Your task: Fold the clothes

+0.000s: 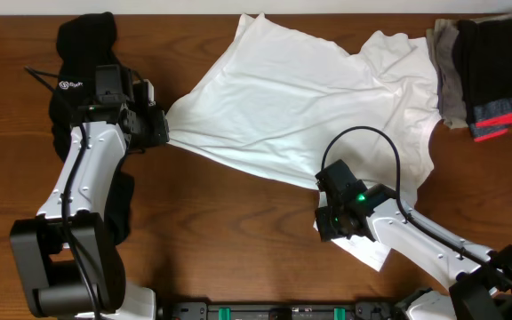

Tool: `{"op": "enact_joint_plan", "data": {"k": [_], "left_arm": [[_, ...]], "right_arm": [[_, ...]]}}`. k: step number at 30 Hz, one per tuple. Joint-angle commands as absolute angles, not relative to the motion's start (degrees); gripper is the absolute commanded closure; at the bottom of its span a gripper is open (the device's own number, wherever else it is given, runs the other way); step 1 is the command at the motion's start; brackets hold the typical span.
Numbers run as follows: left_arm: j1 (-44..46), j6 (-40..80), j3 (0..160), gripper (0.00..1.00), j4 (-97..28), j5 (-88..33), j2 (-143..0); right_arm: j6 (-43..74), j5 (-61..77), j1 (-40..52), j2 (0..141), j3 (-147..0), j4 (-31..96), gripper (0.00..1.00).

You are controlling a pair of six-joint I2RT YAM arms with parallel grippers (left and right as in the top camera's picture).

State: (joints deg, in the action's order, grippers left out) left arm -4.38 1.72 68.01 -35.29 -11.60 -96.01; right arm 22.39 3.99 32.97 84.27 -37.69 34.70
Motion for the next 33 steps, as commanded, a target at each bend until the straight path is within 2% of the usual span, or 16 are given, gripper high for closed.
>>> {"op": "enact_joint_plan", "data": {"k": [1,7,10,13,18,25,26,30,33], "left_arm": [[-4.58,2.26,67.85,0.94,-35.0,-10.87,-96.23],[-4.58,2.26,67.85,0.94,-35.0,-10.87,-96.23],[-4.58,2.26,67.85,0.94,-35.03,-10.87,-96.23],[-4.58,2.24,67.88,0.94,-35.0,-10.85,-96.23],[-4.89,2.24,67.88,0.94,-34.81,-10.81,-96.09],[-7.51,2.28,67.88,0.94,-34.87,-10.85,-93.58],[-7.75,2.28,67.88,0.94,-34.87,-10.85,-93.19],[-8.36,2.28,67.88,0.94,-34.81,-10.85,-92.49],[-8.34,2.26,67.88,0.94,-34.81,-10.85,-92.49]], "right_arm": [[23.33,2.83,33.63,85.78,-37.36,34.17,0.53],[23.35,4.56,33.95,88.44,-37.36,33.89,0.56],[24.45,5.15,33.95,88.84,-37.36,33.89,0.72],[26.59,5.21,33.93,88.84,-37.36,34.11,0.98],[31.55,5.43,33.71,88.53,-38.02,35.62,0.99],[29.08,4.99,31.42,85.38,-44.38,45.28,0.99],[29.08,5.02,31.2,84.77,-45.58,47.4,0.98],[32.01,6.24,31.14,82.76,-48.23,56.01,0.76],[39.92,6.24,31.22,82.0,-48.16,61.82,0.75]]}}
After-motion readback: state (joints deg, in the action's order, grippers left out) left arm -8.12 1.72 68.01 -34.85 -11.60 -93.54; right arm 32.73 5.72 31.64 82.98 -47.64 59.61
